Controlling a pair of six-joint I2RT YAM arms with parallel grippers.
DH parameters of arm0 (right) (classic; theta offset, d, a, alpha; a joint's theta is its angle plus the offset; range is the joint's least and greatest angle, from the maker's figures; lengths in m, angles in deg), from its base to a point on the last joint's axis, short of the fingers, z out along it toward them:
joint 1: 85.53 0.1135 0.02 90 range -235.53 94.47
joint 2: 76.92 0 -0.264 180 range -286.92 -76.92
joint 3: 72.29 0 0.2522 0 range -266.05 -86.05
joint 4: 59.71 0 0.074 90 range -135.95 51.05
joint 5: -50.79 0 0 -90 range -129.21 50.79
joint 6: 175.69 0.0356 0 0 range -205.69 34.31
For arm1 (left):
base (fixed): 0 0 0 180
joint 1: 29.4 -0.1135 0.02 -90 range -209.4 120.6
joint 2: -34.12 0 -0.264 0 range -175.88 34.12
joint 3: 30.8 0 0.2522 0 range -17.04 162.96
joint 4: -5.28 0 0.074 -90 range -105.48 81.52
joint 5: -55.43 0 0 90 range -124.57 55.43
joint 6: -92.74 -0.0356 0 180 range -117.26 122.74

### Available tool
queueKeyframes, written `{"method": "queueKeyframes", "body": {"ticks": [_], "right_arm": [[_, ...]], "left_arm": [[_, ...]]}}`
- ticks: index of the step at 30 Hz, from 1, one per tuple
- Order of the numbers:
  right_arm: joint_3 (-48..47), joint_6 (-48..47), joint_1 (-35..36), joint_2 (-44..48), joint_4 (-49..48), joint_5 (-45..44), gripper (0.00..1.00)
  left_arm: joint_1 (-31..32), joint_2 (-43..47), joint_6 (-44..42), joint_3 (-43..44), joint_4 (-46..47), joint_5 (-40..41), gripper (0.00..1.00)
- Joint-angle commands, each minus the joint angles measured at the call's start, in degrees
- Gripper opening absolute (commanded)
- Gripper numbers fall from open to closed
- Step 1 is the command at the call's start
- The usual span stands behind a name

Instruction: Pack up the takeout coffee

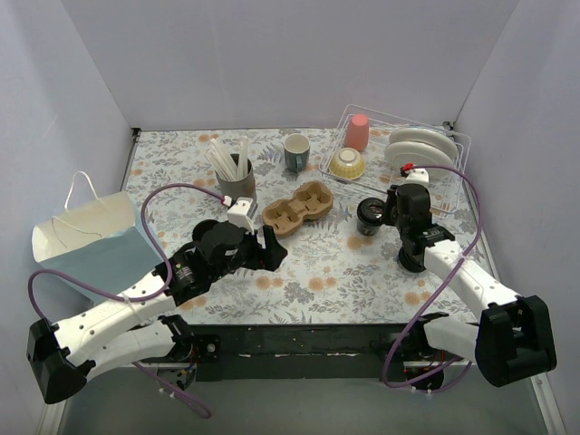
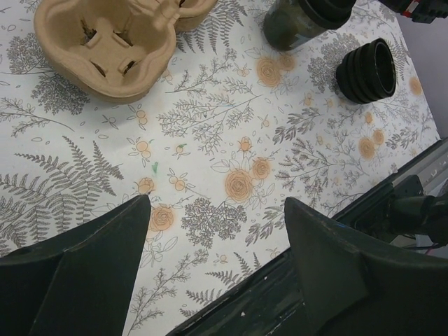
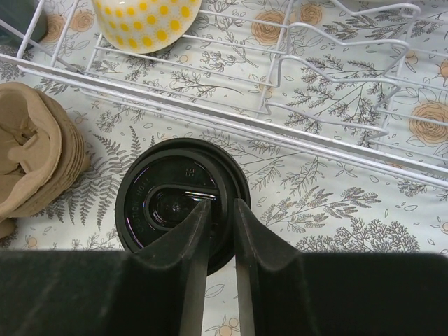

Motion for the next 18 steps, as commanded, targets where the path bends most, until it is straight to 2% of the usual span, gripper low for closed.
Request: {"method": "queueKeyframes", "body": {"ticks": [1,3,6,9,10,11,12,14,15,18], "right_arm": [[-0.7,-0.1,-0.4,1.5,-1.1,-0.6,0.31],[-2.4,-0.7,-0.5,2.3,-0.1,-0.1,0.35],[-4.8,-2.0,-0.5,4.1,3.0,1.0,0.43],[-8.2,-3.0,-0.5,6.2,7.0,5.1,0.55],[-8.9,-3.0,-0.5,7.5,7.7,6.6,0.66],[-9.3,-3.3,-0.5,8.1,8.8,9.5,0.71],[-10.4,-3.3,-0.5,8.8,9.4,10.9,0.75],[-11.5,-3.9,-0.5,10.0,11.8,15.0,0.89],[-12.0,-4.1,-0.4,10.4,12.6,16.3,0.96],[-12.5,-4.6,-0.2,12.6,14.3,20.5,0.97]], "left_arm": [[-0.1,1.5,-0.8,3.5,-1.7,2.9,0.78],[0.0,1.0,-0.8,4.8,-3.6,4.6,0.78],[-0.1,-0.8,0.1,9.1,-8.1,11.7,0.79],[-0.5,-5.7,1.3,17.0,-15.7,25.1,0.87],[-1.1,-7.3,1.5,19.8,-17.9,31.7,0.88],[-2.1,-8.9,1.6,24.6,-22.6,34.4,0.89],[-5.3,-12.3,1.8,27.6,-25.2,36.5,0.88],[-9.6,-14.4,2.4,34.2,-30.5,40.7,0.88],[-14.8,-14.8,1.4,35.6,-30.5,40.4,0.87],[-22.2,-14.6,-2.6,41.2,-29.8,39.2,0.81]]}}
